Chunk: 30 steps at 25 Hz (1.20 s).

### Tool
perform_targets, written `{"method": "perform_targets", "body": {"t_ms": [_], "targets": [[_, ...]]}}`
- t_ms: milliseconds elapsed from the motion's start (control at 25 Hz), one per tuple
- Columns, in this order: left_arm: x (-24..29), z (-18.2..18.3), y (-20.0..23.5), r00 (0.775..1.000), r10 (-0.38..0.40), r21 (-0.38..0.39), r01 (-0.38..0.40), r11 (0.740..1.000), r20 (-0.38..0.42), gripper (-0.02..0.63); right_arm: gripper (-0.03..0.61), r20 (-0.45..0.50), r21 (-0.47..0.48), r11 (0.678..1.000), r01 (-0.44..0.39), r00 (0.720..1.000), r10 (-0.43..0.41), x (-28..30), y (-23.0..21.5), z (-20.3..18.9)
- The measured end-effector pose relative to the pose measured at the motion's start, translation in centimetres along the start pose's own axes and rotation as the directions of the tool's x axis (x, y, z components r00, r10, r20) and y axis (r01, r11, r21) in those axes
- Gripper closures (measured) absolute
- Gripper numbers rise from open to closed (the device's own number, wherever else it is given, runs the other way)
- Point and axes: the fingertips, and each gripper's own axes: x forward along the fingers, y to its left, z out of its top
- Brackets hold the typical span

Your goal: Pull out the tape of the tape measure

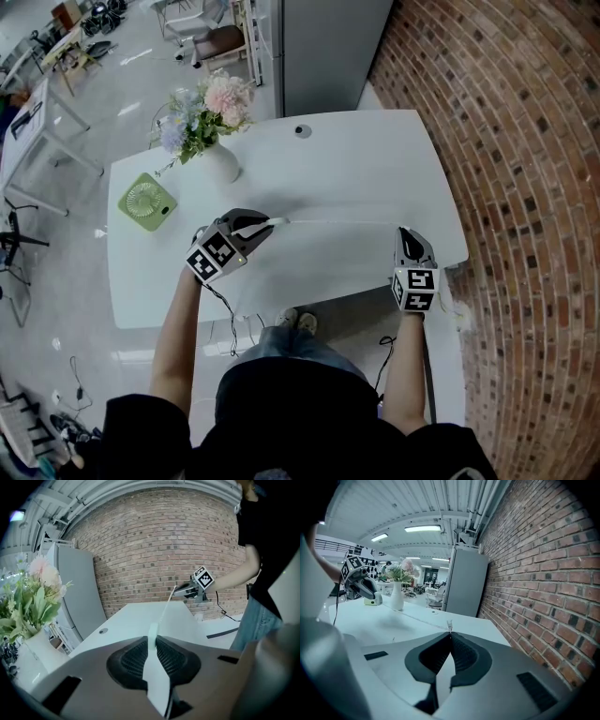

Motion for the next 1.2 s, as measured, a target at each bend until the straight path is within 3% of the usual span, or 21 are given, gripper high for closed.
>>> {"method": "perform_targets", "body": {"t_ms": [520, 1200], "targets": [[0.0, -1.5, 1.0, 0.999, 0.009, -0.02, -0.009, 1.0, -0.032, 0.543, 0.575, -0.02, 0.015, 1.0, 0.008, 1.0, -0.008, 1.0, -1.4, -1.0], [2.1, -4.0, 1.8, 0.997, -0.014, -0.05, 0.01, 0.999, -0.081, 0.543, 0.575, -0.051, -0.044, 0.99, -0.137, 0.99, 0.135, 6.1, 2.5, -1.1]]}}
